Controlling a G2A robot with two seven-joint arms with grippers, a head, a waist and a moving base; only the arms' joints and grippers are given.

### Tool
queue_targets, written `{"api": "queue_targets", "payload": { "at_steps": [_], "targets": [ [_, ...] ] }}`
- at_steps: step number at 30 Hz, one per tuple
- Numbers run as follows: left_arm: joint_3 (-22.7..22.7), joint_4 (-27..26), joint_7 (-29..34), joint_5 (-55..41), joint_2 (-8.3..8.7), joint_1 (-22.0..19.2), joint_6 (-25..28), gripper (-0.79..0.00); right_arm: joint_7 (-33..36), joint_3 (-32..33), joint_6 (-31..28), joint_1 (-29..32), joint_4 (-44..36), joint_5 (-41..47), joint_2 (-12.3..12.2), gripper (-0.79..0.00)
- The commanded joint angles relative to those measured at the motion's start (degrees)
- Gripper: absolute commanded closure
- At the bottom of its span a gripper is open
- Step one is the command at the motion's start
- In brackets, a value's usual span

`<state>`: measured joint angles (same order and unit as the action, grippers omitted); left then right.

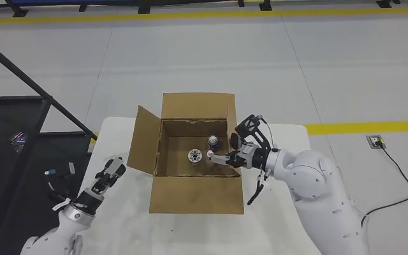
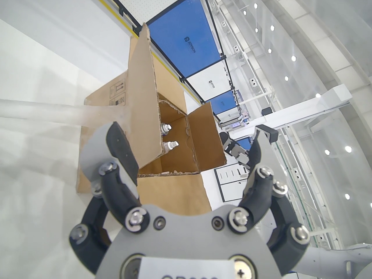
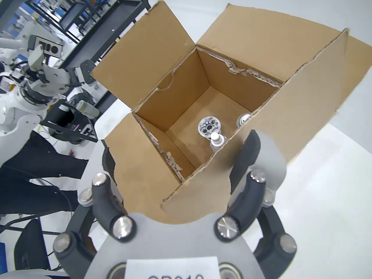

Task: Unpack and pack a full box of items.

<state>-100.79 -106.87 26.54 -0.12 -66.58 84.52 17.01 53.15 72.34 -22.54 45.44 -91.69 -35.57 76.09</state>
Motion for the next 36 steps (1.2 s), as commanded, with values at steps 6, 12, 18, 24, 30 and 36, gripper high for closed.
{"api": "queue_targets", "payload": {
  "at_steps": [6, 12, 18, 24, 30, 36],
  "targets": [
    [4.19, 0.34, 0.39, 2.53, -0.04, -2.66, -1.20, -0.785, -2.02, -6.19, 0.91, -5.53, 9.41, 0.27, 0.97, -0.785],
    [7.52, -0.77, 0.29, 4.92, -0.13, -3.91, -2.16, -0.785, -4.07, -9.52, 1.00, -8.40, 15.47, -1.06, 1.52, -0.785],
    [11.27, -1.00, 0.07, 7.40, -0.29, -5.38, -3.59, -0.785, -5.93, -11.49, -1.87, -9.55, 17.79, -3.40, 1.60, -0.785],
    [14.99, 0.84, -0.11, 10.21, -0.50, -7.60, -5.54, -0.785, -6.51, -11.95, -3.12, -9.48, 17.56, -6.19, 1.30, -0.785],
    [17.55, 3.09, -0.26, 11.59, -0.69, -9.82, -6.99, -0.785, -6.51, -11.95, -3.12, -9.48, 17.56, -6.19, 1.30, -0.785],
    [19.18, 5.52, -0.29, 11.47, -0.88, -12.21, -8.39, -0.785, -9.23, -10.72, -1.08, -7.99, 17.71, -2.62, 1.27, -0.785]
  ]
}}
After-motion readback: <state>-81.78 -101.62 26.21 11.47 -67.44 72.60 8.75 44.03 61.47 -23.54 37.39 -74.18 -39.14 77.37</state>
